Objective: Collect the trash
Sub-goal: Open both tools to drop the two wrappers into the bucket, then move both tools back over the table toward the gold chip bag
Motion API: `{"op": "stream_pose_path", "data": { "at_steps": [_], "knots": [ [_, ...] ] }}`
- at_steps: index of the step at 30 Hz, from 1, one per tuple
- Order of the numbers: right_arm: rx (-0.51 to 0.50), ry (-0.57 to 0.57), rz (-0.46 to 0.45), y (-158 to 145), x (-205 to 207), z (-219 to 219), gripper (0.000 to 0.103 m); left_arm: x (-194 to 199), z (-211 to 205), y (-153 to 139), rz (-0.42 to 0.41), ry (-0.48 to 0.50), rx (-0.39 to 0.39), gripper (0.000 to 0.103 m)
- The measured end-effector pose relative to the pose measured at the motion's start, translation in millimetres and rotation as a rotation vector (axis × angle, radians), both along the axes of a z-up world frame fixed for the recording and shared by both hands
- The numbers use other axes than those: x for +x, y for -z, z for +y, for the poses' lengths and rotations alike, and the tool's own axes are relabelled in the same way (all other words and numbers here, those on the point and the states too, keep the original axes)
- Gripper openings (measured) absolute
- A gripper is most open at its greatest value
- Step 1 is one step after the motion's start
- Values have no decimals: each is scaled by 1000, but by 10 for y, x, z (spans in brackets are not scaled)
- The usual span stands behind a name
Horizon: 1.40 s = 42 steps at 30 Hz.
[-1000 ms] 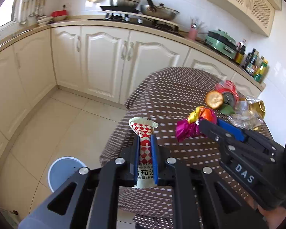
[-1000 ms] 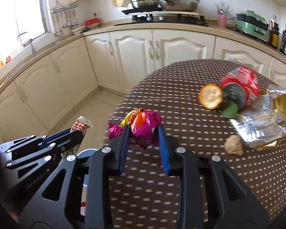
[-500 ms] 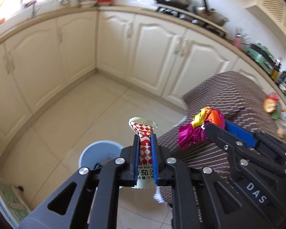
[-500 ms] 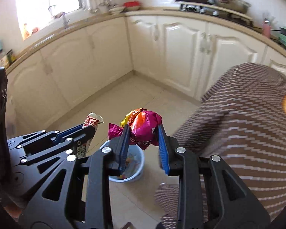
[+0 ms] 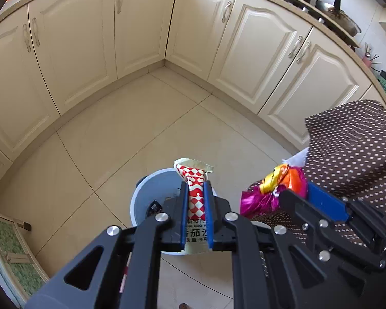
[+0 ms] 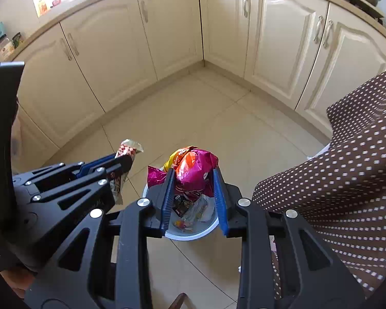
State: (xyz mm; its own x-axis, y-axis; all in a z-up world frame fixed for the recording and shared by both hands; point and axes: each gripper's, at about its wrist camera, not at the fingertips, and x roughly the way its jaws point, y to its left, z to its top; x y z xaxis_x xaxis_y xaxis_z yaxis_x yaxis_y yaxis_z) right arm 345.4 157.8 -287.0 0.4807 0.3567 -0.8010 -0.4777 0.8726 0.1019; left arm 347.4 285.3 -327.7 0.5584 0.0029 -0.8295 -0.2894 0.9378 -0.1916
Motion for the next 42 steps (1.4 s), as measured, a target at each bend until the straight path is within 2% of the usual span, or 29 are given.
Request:
{"op": "stream_pose_path", "data": {
  "at_steps": [3,5,7,13,21,29,33,37,42],
  "knots": [
    [-1,6,22,143,69,53,29,86,62,132,-2,-24,7,22],
    [-7,10,28,222,99,88,29,121,81,196,-2,-35,32,34],
    [-11,15,44,310,131,116,29,153,94,274,10,-39,52,40],
    [-19,21,75,506,233,199,29,224,182,472,54,-44,37,41],
    [-20,19,86,598,305,258,29,175,304,588,76,-70,22,41],
    [-18,19,71,603,318,265,29,135,338,590,70,-76,15,41],
    [-18,28,59,577,341,272,33,139,324,573,67,-77,16,41],
    [-18,33,49,549,354,264,41,136,324,550,63,-80,25,41],
    [-18,34,35,463,323,223,41,96,300,443,46,-72,32,41]
  ]
}}
